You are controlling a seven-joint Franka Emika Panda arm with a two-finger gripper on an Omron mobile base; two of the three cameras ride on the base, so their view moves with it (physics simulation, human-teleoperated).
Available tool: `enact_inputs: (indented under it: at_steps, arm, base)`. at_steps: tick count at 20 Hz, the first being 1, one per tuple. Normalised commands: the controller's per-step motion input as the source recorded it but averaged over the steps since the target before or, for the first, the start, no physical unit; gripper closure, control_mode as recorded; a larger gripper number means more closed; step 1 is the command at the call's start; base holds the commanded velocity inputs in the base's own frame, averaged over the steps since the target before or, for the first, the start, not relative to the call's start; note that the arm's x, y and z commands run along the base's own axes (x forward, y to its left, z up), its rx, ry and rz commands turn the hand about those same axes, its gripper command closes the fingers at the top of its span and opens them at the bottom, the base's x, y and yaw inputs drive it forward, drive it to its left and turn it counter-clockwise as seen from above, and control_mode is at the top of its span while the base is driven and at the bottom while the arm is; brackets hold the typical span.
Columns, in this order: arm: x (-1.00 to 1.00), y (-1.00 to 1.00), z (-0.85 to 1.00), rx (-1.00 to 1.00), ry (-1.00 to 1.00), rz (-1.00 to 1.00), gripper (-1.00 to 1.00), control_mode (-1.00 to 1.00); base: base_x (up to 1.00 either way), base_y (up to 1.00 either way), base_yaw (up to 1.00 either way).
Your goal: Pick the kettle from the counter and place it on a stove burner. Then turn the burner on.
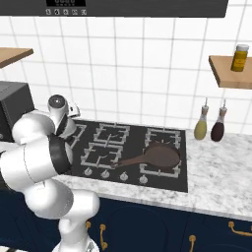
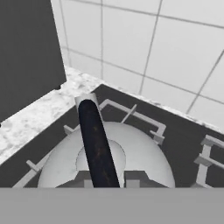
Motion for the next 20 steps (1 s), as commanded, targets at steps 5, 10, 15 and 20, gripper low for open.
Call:
enact_inputs:
  at_steps: [5, 10, 15, 20]
  arm:
    - [0.35, 0.27, -0.08, 0.00, 0.15, 0.00, 1.00, -1.00]
    - [0.42, 0.28, -0.13, 0.00, 0.10, 0.00, 1.00, -1.00]
    - [0.41, 0.36, -0.19, 0.00, 0.00, 0.00, 1.00, -1.00]
    - [0.39, 0.42, -0.20, 0.00, 0.00, 0.00, 1.00, -1.00]
  base:
    - [0.00, 0.00, 0.00]
    - [0.00, 0.00, 0.00]
    - [0.00, 0.00, 0.00]
    - [0.00, 0.00, 0.00]
